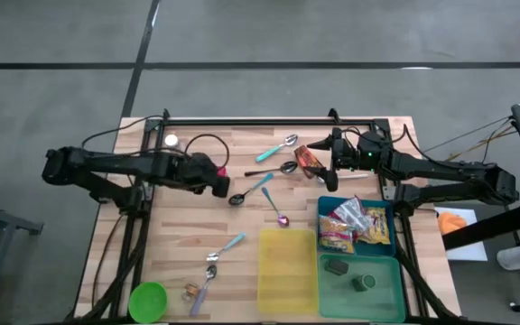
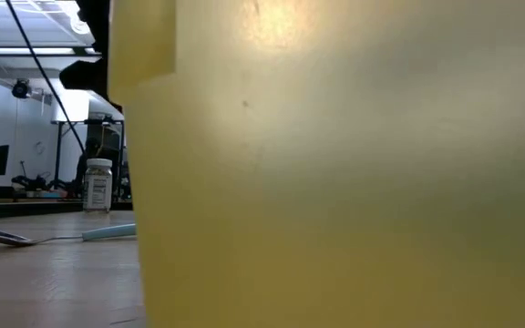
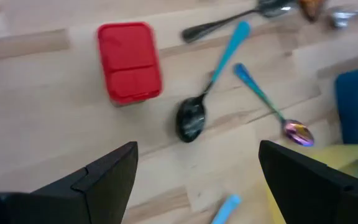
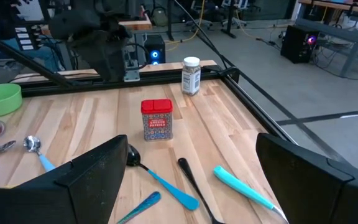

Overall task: Pick & Place Food Item
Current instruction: Put the red seasoning can into the green bin

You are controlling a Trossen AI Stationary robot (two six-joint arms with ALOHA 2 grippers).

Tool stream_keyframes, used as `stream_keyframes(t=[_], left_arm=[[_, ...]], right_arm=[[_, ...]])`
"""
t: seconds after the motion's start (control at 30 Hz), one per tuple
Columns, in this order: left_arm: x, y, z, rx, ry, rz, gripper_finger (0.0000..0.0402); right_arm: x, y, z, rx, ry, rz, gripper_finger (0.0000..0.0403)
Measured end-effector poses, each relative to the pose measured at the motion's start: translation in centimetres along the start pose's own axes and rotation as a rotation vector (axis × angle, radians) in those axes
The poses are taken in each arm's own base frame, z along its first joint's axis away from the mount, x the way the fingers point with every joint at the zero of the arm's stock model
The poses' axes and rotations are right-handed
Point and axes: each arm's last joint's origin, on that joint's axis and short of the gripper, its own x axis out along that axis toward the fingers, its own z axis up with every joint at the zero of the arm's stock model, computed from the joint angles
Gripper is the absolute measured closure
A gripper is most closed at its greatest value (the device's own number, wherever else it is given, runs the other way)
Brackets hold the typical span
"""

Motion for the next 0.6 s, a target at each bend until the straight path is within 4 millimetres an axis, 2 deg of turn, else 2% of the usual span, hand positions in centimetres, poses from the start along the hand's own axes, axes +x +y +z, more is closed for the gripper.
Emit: stream_keyframes(t=[0.23, 0.47, 0.6], left_arm=[[1.1, -0.7, 1.4, -0.046, -0.005, 0.066, 0.0064], [3.3, 0.3, 3.1, -0.123, 0.013, 0.186, 0.0064], [4.7, 0.8, 4.2, -0.107, 0.032, 0.238, 0.0064]], right_arm=[[0.0, 0.0, 0.0, 0.0, 0.001, 0.0, 0.0051], [0.0, 0.0, 0.0, 0.0, 0.003, 0.0, 0.0051], [0.0, 0.0, 0.0, 0.0, 0.003, 0.0, 0.0051]])
